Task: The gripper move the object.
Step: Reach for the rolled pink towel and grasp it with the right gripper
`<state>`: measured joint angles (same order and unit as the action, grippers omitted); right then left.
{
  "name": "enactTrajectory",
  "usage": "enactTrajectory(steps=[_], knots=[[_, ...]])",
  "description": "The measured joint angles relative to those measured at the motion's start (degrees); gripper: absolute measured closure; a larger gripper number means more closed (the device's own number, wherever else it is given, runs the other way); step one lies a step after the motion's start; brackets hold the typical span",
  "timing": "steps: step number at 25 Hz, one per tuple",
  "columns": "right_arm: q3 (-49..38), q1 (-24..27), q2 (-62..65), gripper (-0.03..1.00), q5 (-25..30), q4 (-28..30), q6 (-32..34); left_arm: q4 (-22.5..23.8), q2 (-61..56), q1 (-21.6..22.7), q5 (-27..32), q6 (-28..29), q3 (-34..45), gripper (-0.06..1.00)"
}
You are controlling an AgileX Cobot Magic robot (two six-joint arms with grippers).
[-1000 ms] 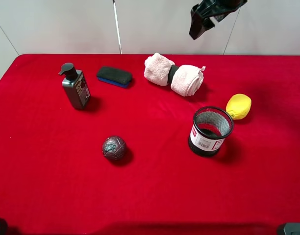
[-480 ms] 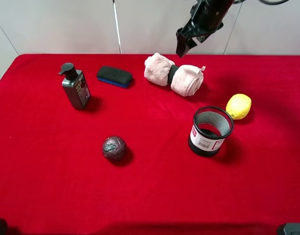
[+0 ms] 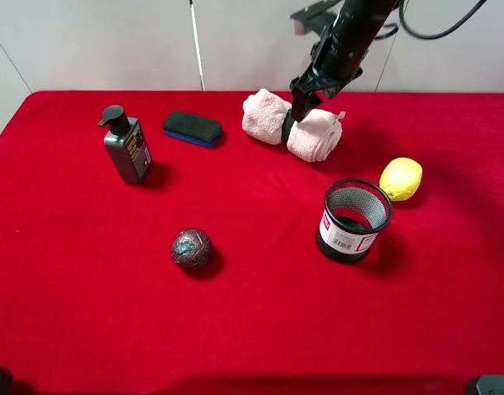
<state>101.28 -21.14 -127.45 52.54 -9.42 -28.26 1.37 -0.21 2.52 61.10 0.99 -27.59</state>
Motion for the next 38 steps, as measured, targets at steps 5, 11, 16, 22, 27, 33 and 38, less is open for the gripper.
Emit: enactTrajectory(steps=[5,11,16,22,27,33,38], knots=[[0.19,-0.53,-2.54,0.34,-1.82,0.23,-0.19,0.0,0.0,0.0,0.0,0.0,0.0,0.02],[0.89,-0.64,-5.09,0.34,-2.2,0.4,-0.45,0.0,0.0,0.0,0.0,0.0,0.0,0.02],[0.89,-0.77,-6.36,0.34,-2.2,0.27,-0.58,0.0,0.0,0.0,0.0,0.0,0.0,0.02],[0.99,-0.93,-7.15,0.34,-2.22,0.15,-0.58,0.04,0.0,0.0,0.0,0.0,0.0,0.02],[0.99,-0.93,-7.15,0.37,-2.22,0.01,-0.58,0.04,0.0,0.0,0.0,0.0,0.0,0.02],[0.99,-0.93,-7.15,0.51,-1.08,-0.45,-0.62,0.04,0.0,0.0,0.0,0.0,0.0,0.02],[0.99,-0.93,-7.15,0.58,-0.83,-0.63,-0.57,0.04,0.0,0.0,0.0,0.0,0.0,0.02]])
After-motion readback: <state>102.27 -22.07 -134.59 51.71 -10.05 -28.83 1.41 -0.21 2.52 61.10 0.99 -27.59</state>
